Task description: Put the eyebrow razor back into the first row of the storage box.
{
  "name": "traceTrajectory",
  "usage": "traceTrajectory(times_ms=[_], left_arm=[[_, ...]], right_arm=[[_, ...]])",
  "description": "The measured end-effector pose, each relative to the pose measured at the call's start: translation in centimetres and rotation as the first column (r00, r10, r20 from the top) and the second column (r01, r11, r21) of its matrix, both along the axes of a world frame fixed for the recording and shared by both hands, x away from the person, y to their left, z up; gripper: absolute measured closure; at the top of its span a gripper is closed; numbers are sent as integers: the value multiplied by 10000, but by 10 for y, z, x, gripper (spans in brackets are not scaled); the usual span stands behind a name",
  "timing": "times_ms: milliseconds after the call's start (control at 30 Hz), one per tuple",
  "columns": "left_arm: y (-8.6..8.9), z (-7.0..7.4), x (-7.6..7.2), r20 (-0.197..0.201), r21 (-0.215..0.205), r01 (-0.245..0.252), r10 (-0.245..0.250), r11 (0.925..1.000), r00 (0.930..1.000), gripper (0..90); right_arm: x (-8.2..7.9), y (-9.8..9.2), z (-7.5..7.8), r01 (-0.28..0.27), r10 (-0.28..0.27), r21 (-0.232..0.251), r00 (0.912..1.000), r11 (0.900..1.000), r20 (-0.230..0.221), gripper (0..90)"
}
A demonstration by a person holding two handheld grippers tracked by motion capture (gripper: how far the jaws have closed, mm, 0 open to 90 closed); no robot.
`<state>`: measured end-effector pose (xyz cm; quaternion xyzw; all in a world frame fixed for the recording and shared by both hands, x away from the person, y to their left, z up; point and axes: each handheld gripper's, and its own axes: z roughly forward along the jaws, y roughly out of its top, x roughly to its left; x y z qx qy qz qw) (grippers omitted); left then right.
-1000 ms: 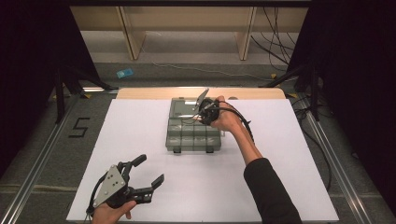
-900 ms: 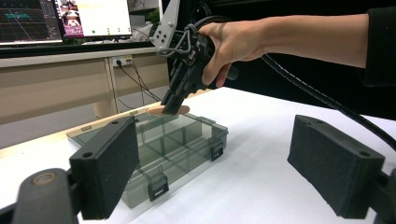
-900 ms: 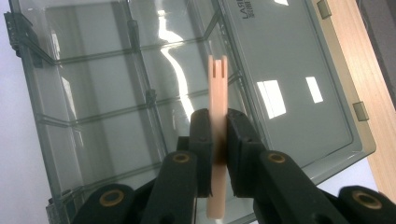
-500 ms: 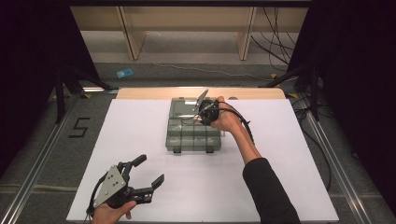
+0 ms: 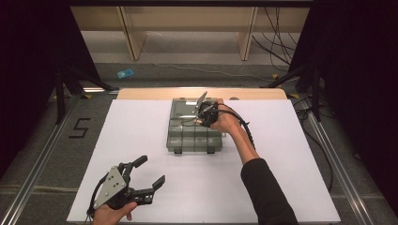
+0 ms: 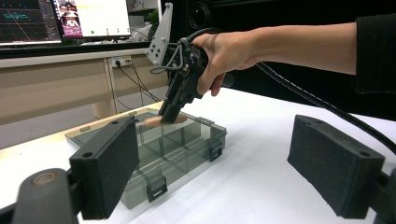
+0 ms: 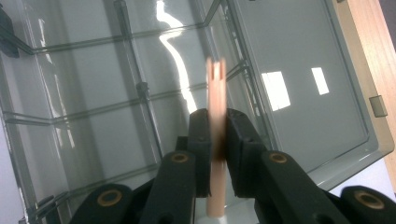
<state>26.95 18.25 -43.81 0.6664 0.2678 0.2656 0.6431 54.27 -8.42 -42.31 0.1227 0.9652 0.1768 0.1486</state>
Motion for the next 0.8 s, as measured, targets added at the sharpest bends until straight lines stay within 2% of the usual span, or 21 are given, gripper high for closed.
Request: traceTrajectory(times_ms=[100,300,367,400,433,500,567,600,633,767,800], left_arm=[[0,0,0,6,22,-1,1,10000,10000,155],[0,0,0,2,1,-16,16,10000,10000,155],[1,0,0,13,17,-19,19,10000,10000,155],[1,0,0,16,29,-16,16,10000,10000,155],[0,0,0,-1,15,-20,20,10000,10000,155],[0,0,0,-21,7,-24,24,10000,10000,155],[0,0,0,-10,16,-24,24,10000,10000,155],[0,0,0,-20,10,-33,33,10000,10000,156],[0,0,0,-29,6,-34,34,10000,10000,156],[0,0,0,-14,53,-23,23,10000,10000,155],[0,0,0,-16,74,-23,23,10000,10000,155]], right_arm=[[0,1,-1,-34,33,-45,10000,10000,-54,795],[-2,3,0,15,-14,-35,9999,10000,133,733],[-3,3,3,109,-111,93,9998,9999,154,683],[-5,3,6,327,-333,219,9991,9992,265,624],[-5,3,6,327,-333,219,9991,9992,265,624],[-8,2,10,578,-590,334,9976,9978,368,568],[-12,1,16,672,-696,667,9970,9955,339,528],[-17,-1,22,834,-879,1030,9953,9912,397,500],[-17,-1,22,834,-879,1030,9953,9912,397,500],[-30,-10,34,937,-1024,1700,9938,9810,431,449],[-30,-10,34,937,-1024,1700,9938,9810,431,449]])
